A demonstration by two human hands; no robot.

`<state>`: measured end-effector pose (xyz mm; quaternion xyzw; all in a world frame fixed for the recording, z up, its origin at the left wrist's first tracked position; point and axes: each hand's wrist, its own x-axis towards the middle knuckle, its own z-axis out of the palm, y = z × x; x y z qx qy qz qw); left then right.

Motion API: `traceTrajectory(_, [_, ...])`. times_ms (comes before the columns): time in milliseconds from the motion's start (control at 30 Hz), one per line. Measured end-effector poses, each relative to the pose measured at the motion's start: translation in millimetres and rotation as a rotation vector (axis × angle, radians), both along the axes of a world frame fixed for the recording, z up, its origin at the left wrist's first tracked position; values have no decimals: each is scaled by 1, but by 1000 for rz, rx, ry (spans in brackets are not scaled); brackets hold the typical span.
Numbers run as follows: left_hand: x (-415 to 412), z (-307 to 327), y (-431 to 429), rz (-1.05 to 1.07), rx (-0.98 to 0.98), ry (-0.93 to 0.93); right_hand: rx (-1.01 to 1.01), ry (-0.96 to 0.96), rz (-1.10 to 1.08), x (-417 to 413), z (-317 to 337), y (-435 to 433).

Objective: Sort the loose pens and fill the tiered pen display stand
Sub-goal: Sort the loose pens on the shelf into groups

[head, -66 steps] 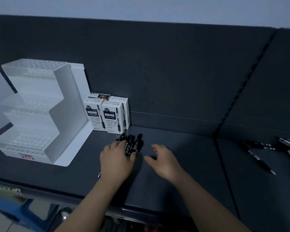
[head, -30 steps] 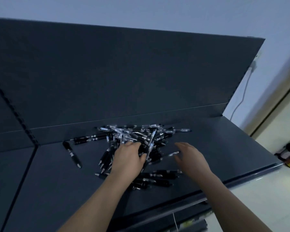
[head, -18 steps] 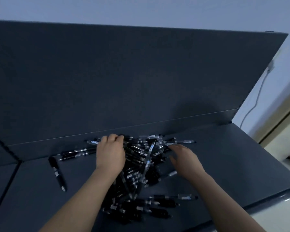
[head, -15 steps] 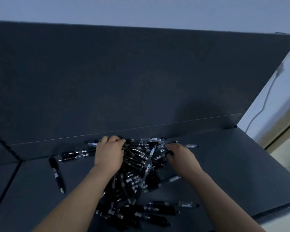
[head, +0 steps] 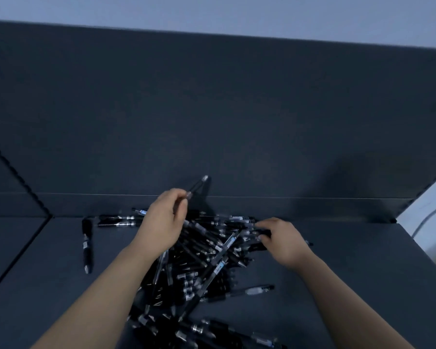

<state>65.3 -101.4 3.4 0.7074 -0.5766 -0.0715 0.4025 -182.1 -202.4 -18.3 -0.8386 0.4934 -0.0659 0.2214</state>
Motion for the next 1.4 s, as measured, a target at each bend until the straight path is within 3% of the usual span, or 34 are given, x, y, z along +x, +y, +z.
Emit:
traceTrajectory(200, [-25, -15, -2, -41, 421, -257, 24, -58, 12, -10, -7, -8])
traceTrajectory(367, [-38, -16, -7, -22, 501, -326, 55, -65, 36, -26, -6, -10])
traceTrajectory(500, [-36, -16, -5, 32, 378, -140, -37, -192, 34, -31, -6, -9])
traceTrajectory(600, [-33, -9, 2, 94, 327, 84, -46, -66, 125, -24, -12, -4])
traceTrajectory(667, [-24, -5, 8, 128, 305, 139, -97, 39, 145, -17, -13, -3])
traceTrajectory(800, [-6, 2, 13, 135, 310, 89, -139, 92, 128, -11, -8, -7])
traceTrajectory(933, [-11, 1, 1, -4, 462, -25, -27, -117, -19, -11, -2, -17])
traceTrajectory(1067, [-9, -2, -9, -36, 570, -139, 103, -295, -34, -1, 12, -17])
traceTrajectory(1267, [30, 7, 11, 211, 350, 296, 174, -110, 160, 49, 12, 0])
traceTrajectory(1400, [53, 8, 27, 241, 368, 312, 90, 42, 233, 78, 13, 9])
